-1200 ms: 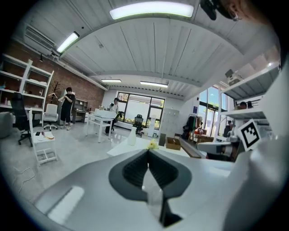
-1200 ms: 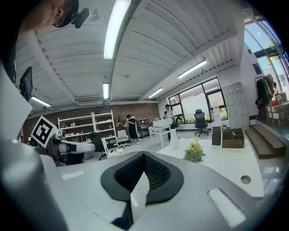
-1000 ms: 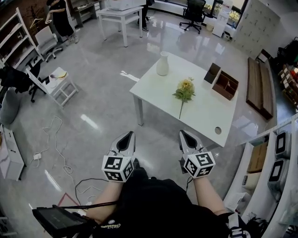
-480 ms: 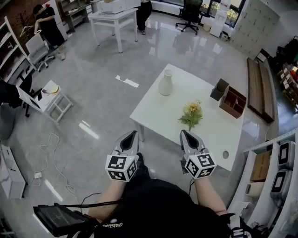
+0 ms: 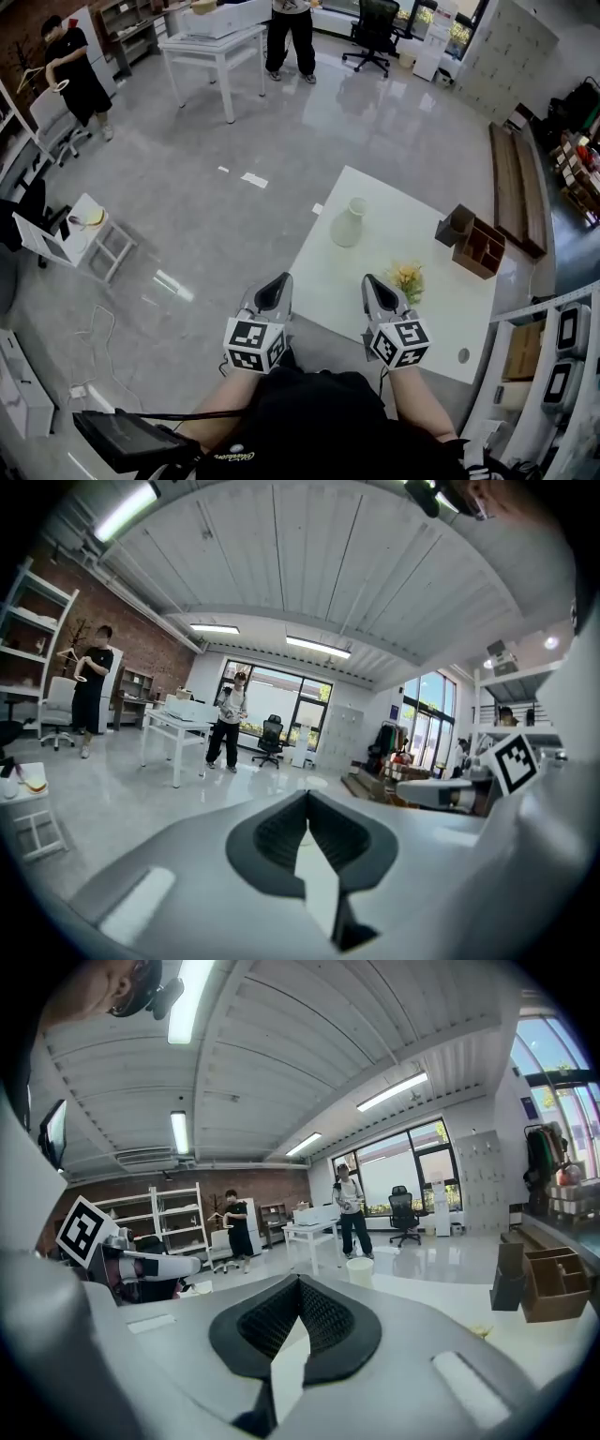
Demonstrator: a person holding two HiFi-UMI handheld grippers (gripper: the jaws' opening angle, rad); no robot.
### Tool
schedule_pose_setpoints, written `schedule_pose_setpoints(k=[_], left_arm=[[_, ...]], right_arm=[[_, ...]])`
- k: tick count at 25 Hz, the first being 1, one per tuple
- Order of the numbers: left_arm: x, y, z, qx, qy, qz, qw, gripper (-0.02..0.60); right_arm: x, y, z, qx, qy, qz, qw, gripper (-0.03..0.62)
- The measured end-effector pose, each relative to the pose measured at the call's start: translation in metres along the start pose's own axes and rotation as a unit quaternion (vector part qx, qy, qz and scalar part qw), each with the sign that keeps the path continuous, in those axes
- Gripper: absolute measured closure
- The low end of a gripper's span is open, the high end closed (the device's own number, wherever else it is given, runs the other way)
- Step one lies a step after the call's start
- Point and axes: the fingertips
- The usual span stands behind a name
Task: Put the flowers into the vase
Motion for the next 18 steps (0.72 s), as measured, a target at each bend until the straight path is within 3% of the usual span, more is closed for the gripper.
schedule_pose_setpoints(k=[10,18], left_arm=[[-0.014,-0.042,0.003,0.015,-0.024,0.012,0.9995,0.575],[-0.010,-0.081,-0.037,0.072,-0.042,0.032,0.9960,0.575]], right_arm=[[-0.015,-0.033,-0.016,-0.005,-0.012,-0.018,1.000,0.595],[-0.009,-0.007,-0.065,0.052,-0.042,-0.026,0.997,0.595]])
Point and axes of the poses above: the fingertips, and each gripper's own axes: y backward along the fingers, z to its left, x out of its underside, and after that the axes turned 3 degrees about -y, right-handed
